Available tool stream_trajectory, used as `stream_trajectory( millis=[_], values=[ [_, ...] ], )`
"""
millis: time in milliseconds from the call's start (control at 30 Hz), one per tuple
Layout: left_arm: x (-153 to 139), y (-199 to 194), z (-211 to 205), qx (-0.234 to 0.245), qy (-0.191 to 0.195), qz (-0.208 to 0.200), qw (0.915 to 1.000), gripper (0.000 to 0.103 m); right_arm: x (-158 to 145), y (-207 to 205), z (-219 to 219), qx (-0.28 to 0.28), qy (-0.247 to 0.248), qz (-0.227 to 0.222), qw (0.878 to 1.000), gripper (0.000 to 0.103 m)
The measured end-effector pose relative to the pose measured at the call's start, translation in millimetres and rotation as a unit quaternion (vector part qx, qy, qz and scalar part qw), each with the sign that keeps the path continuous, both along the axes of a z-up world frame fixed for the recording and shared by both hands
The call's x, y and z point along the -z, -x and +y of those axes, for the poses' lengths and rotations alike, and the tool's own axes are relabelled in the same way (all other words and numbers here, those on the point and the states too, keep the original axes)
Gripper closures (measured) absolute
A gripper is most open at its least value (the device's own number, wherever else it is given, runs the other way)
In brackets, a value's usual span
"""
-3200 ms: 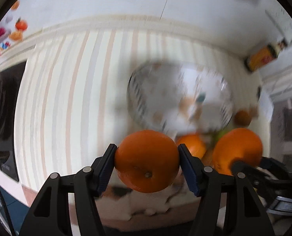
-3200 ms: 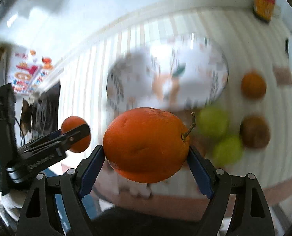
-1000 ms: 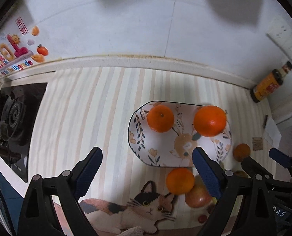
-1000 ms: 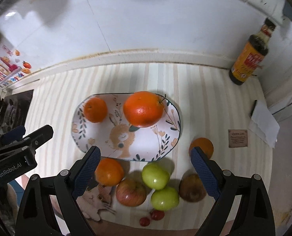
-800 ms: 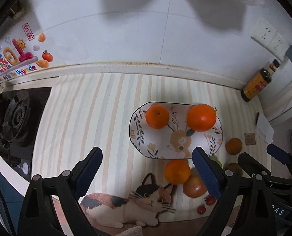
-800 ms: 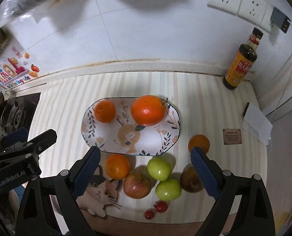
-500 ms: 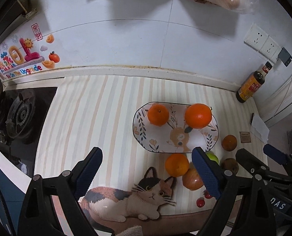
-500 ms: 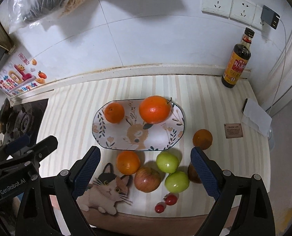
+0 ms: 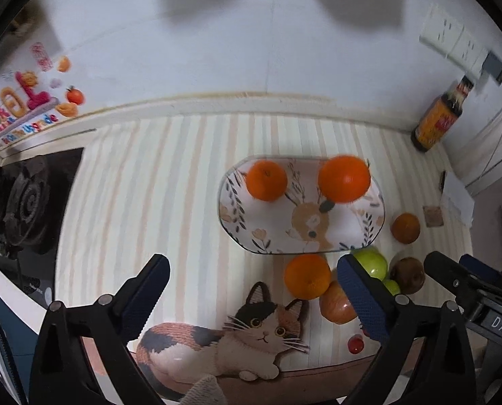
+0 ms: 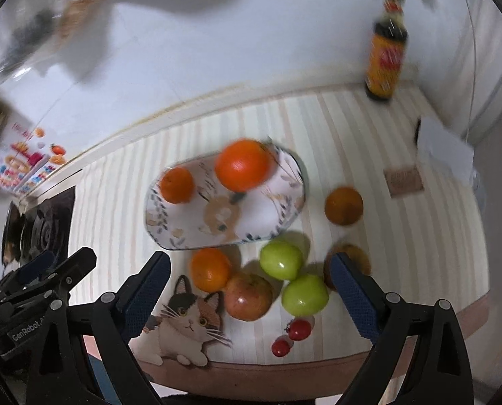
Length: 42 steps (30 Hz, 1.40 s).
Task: Organize fruits
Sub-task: 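Move both tools back toward the loose fruit, then grasp the brown fruit with the right tool while the left tool grasps an orange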
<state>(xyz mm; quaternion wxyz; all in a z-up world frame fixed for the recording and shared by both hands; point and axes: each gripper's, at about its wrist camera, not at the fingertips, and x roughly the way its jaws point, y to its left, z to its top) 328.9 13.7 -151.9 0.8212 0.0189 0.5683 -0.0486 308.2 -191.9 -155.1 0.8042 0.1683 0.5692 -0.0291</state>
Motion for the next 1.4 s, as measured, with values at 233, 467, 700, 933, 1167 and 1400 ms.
stream_trajectory(
  millis=[233, 467, 700, 933, 1167, 1400],
  values=[
    [68.8, -16.9, -32.9, 0.028, -0.005, 0.091, 0.9955, 0.001, 73.8, 0.9, -41.3, 0.051, -0.055, 0.08, 0.994, 0.006],
    [130.2, -31.1, -60.3, 0.042, -0.018, 0.164, 0.9854, 0.002, 113.3, 13.5, -72.9, 0.095, -0.078, 0.114, 0.986, 0.006],
    [159.2, -32.8, -75.6, 0.063, -0.01, 0.189, 0.9798, 0.023, 135.7, 13.9, -94.6, 0.125, -0.073, 0.126, 0.981, 0.006],
    [154.7, -25.4, -71.9, 0.049, 0.009, 0.181, 0.9822, 0.04, 160.9, 3.0, -98.5, 0.128, -0.061, 0.131, 0.981, 0.026],
    [151.1, 6.2, -21.4, 0.018, -0.005, 0.188, 0.982, 0.041, 165.7, 4.9, -93.9, 0.094, -0.052, 0.136, 0.985, 0.033],
    [153.6, 32.2, 6.7, -0.01, 0.005, 0.193, 0.9811, 0.04, 162.9, 33.2, -93.2, 0.067, -0.043, 0.153, 0.985, 0.033]
  ],
)
